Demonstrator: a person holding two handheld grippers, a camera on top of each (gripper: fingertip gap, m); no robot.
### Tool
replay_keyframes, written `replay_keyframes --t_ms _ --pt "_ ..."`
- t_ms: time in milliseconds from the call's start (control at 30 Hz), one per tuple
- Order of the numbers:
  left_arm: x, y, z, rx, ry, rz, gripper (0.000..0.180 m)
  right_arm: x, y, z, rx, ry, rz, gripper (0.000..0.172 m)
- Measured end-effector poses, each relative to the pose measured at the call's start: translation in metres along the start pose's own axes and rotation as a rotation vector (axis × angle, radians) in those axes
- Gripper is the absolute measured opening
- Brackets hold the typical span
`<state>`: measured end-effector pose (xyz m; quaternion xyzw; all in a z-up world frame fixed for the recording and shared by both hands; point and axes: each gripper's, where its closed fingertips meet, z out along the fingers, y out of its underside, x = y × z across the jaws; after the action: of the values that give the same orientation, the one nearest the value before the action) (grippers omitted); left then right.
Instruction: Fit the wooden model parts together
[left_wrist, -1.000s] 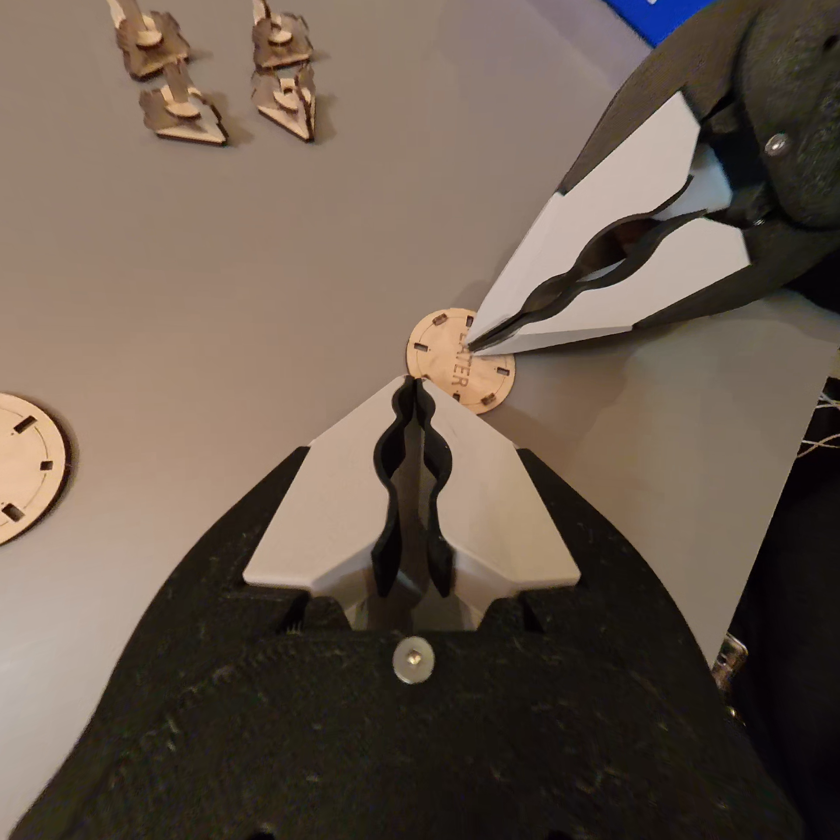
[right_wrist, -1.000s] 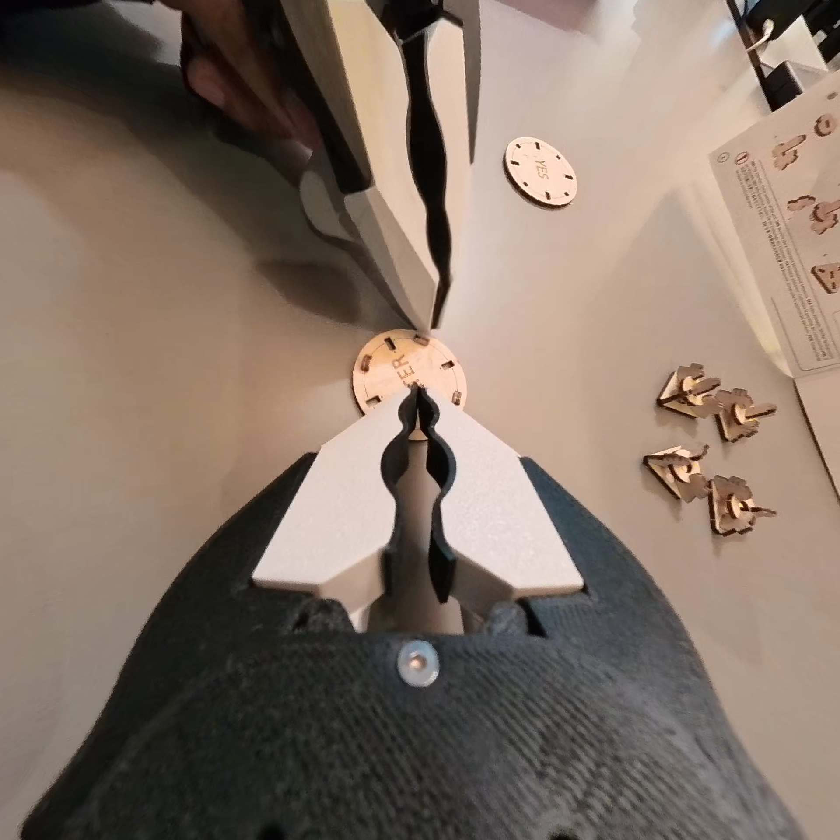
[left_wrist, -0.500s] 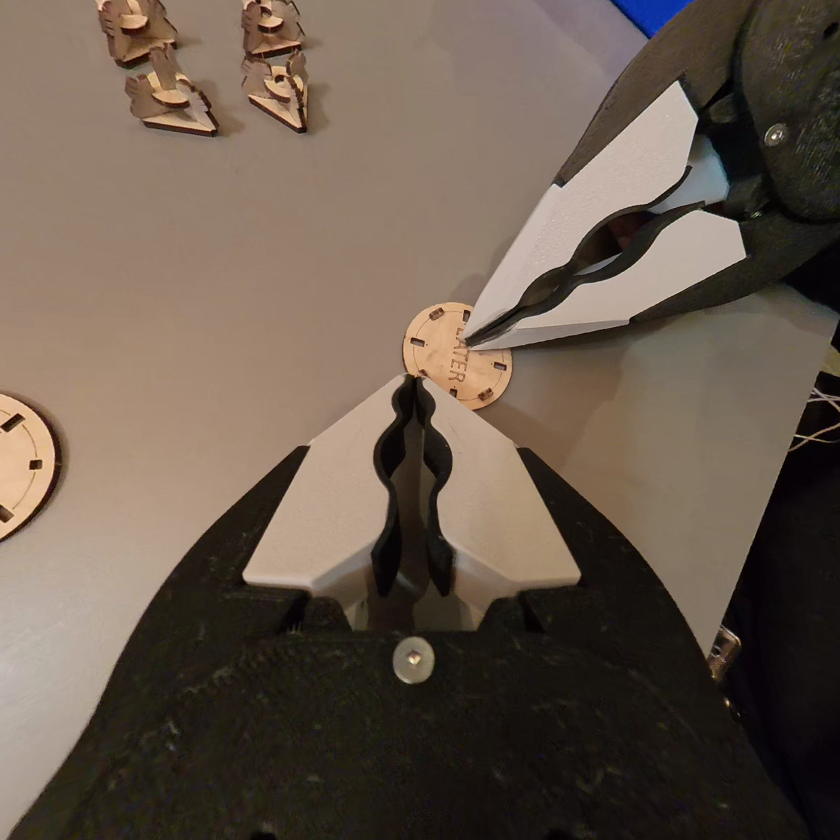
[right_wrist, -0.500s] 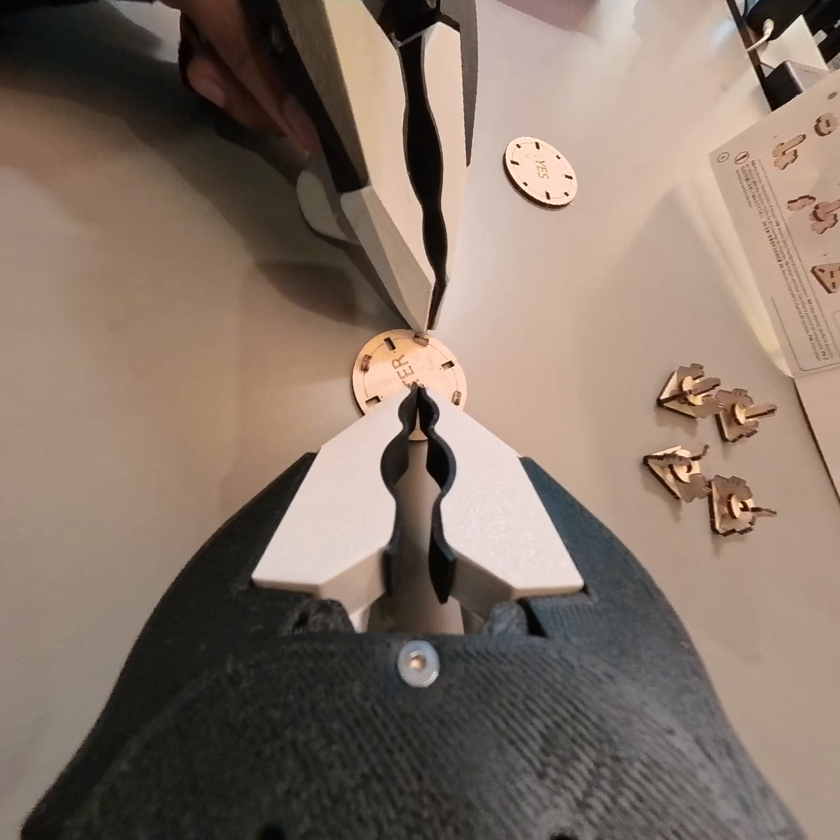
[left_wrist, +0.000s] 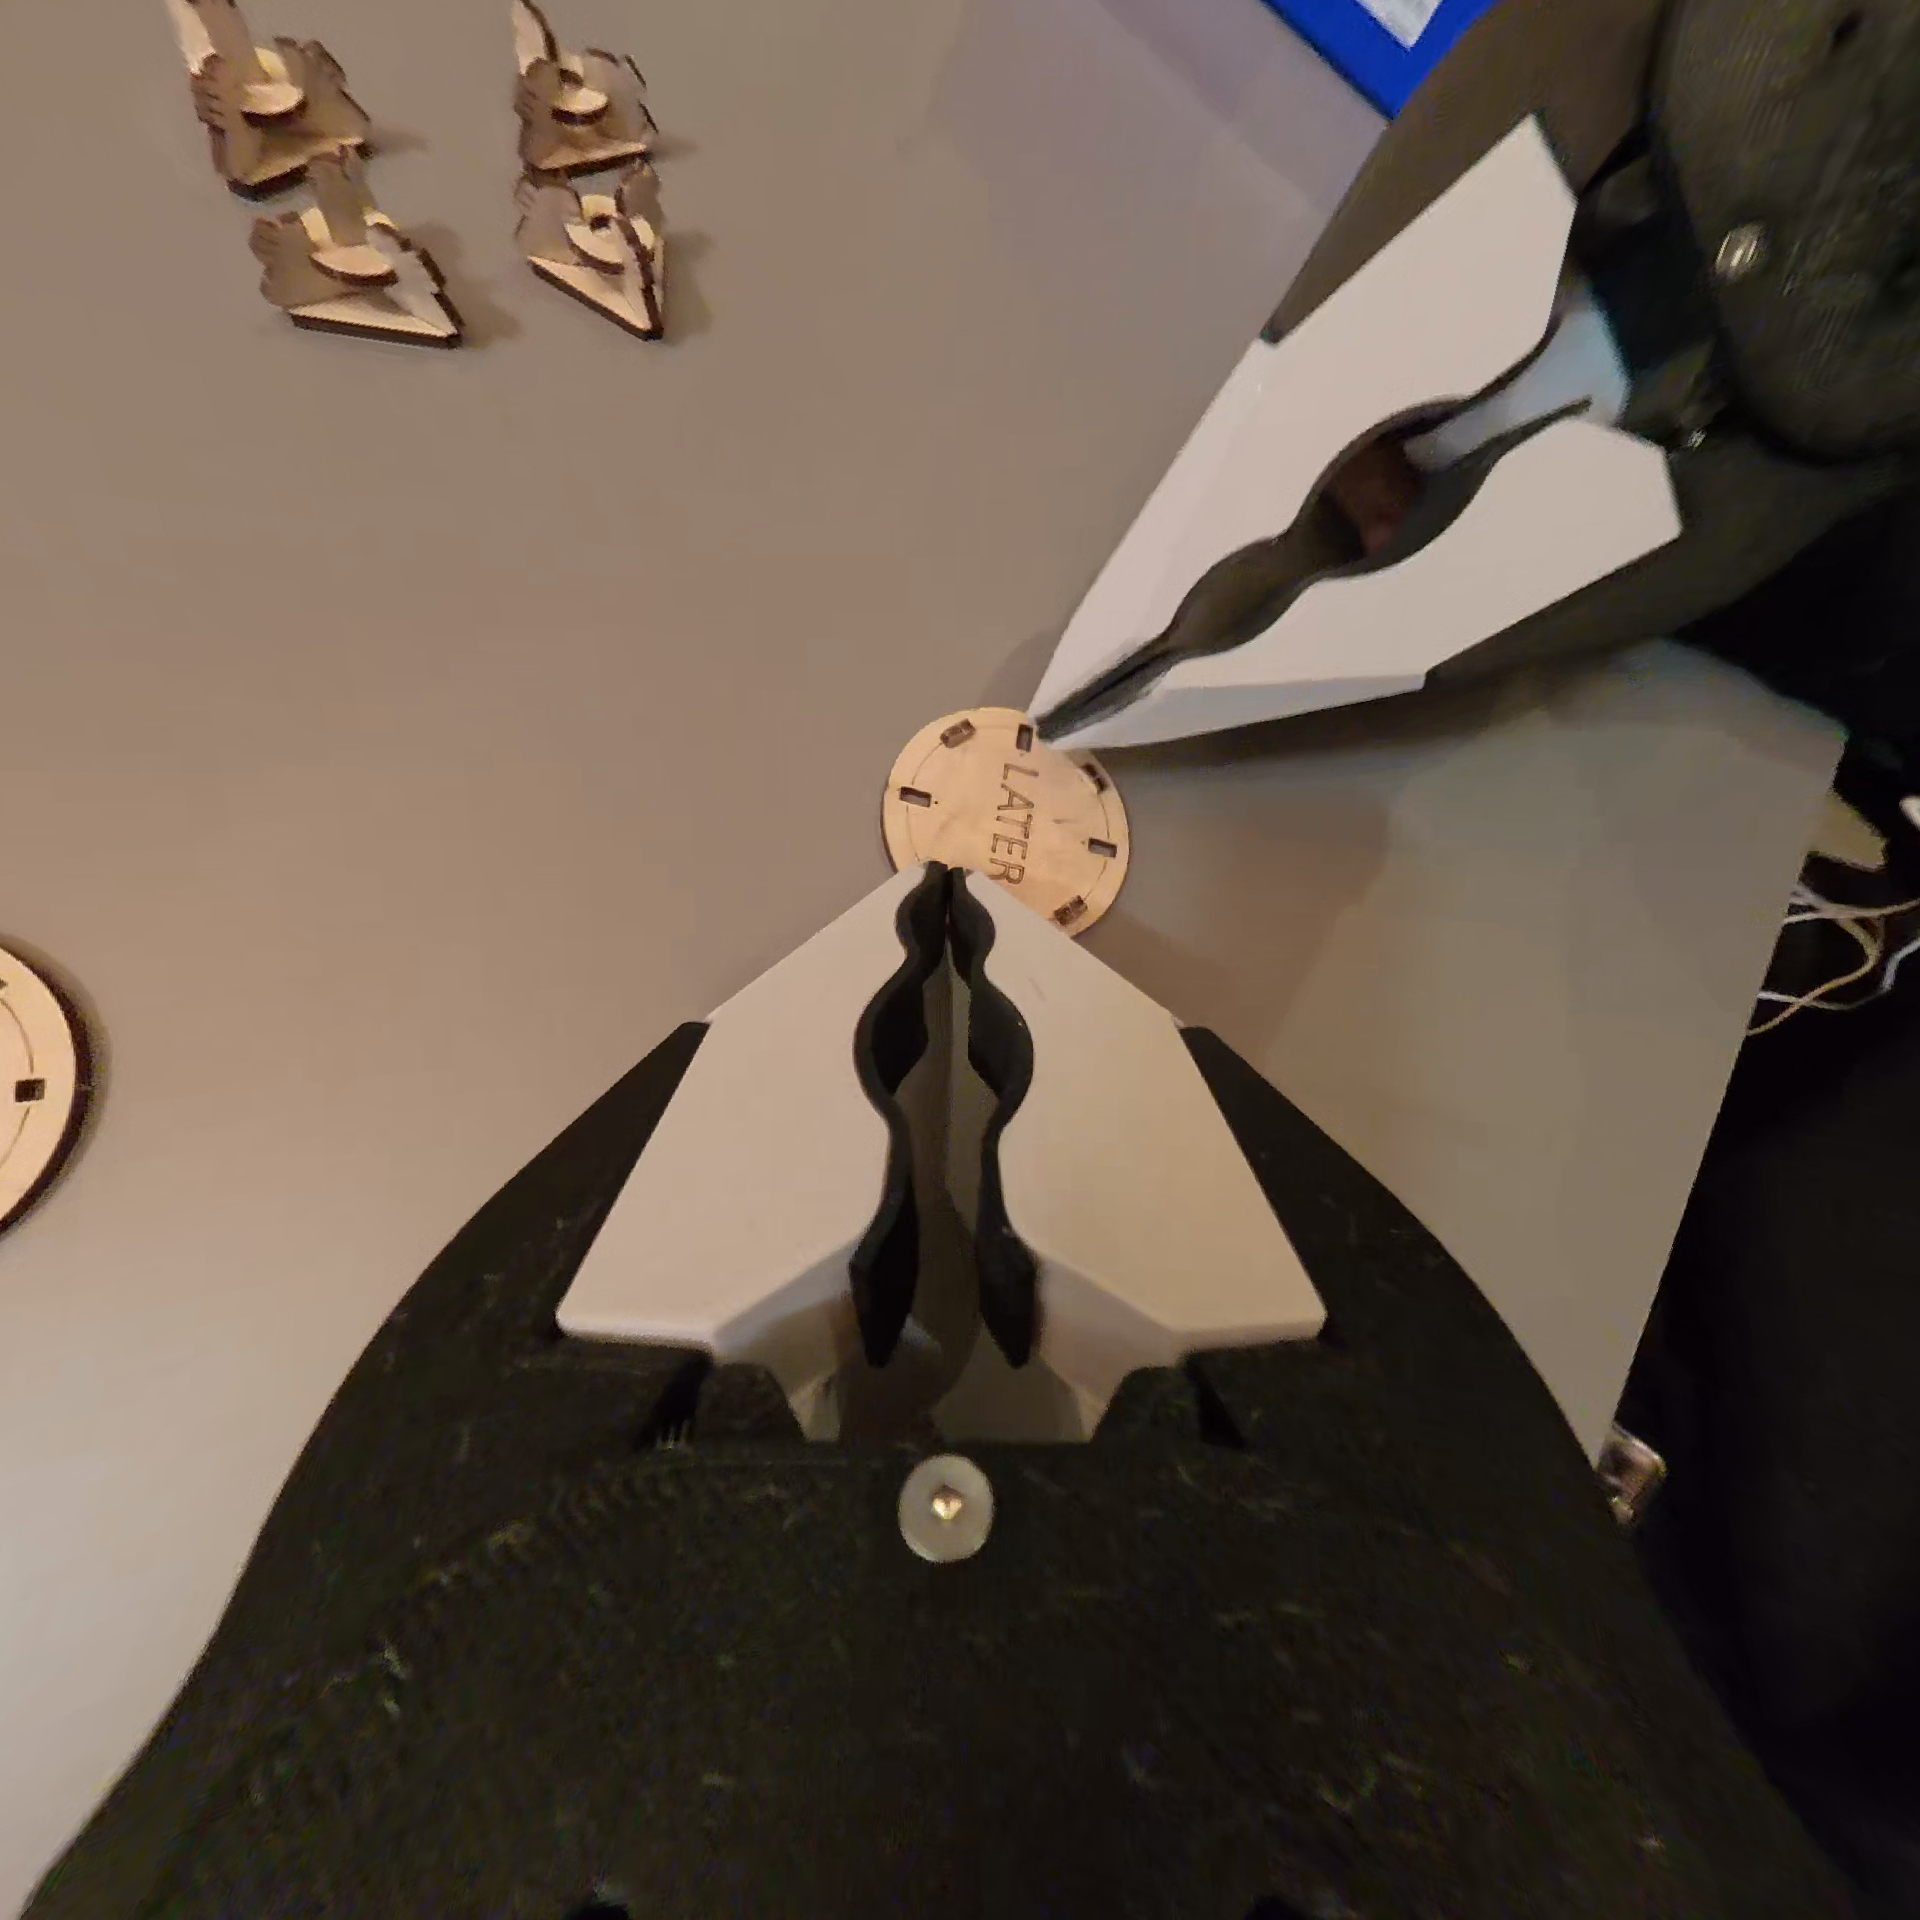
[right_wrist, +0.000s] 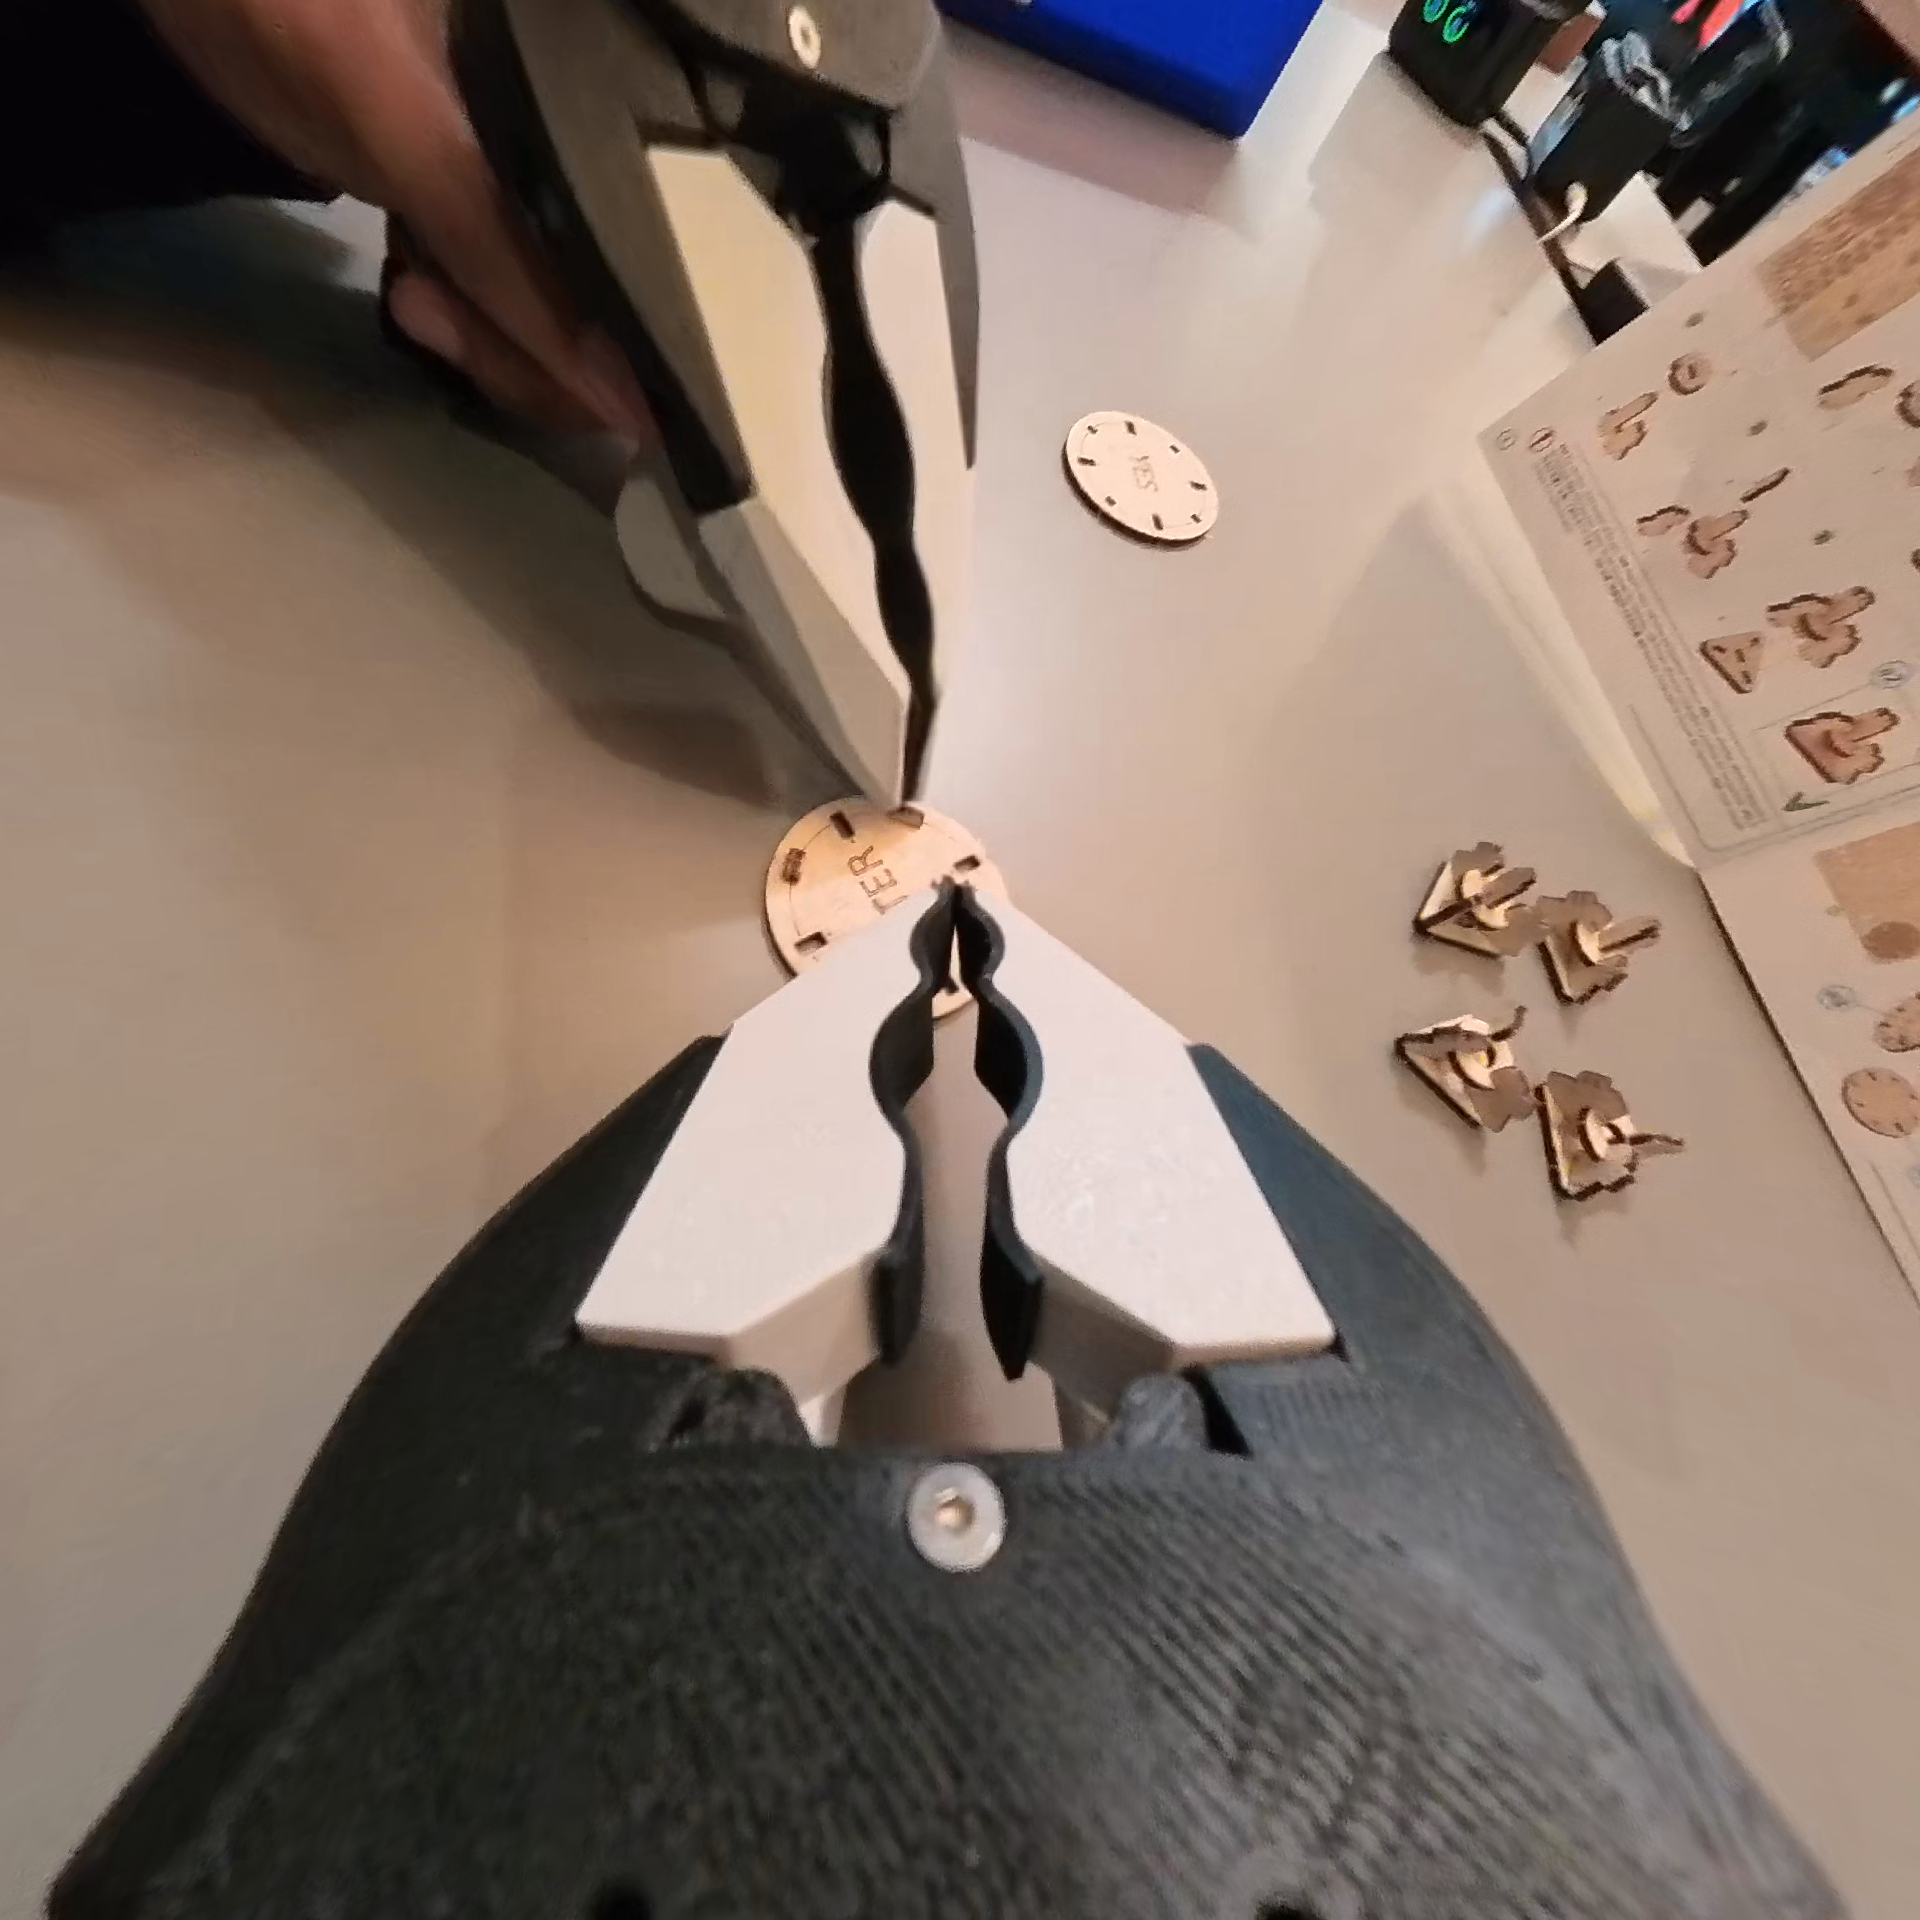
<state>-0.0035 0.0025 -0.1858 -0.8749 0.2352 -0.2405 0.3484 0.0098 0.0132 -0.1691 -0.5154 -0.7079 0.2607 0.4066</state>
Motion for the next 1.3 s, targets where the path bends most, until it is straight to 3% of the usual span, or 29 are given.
replay_keyframes --t_ms 1300 --pt "-0.0022 0.0035 0.0024 -0.028 -0.031 0.015 0.0 -0.0039 0.006 0.0035 -0.043 0.002 -0.04 0.0"
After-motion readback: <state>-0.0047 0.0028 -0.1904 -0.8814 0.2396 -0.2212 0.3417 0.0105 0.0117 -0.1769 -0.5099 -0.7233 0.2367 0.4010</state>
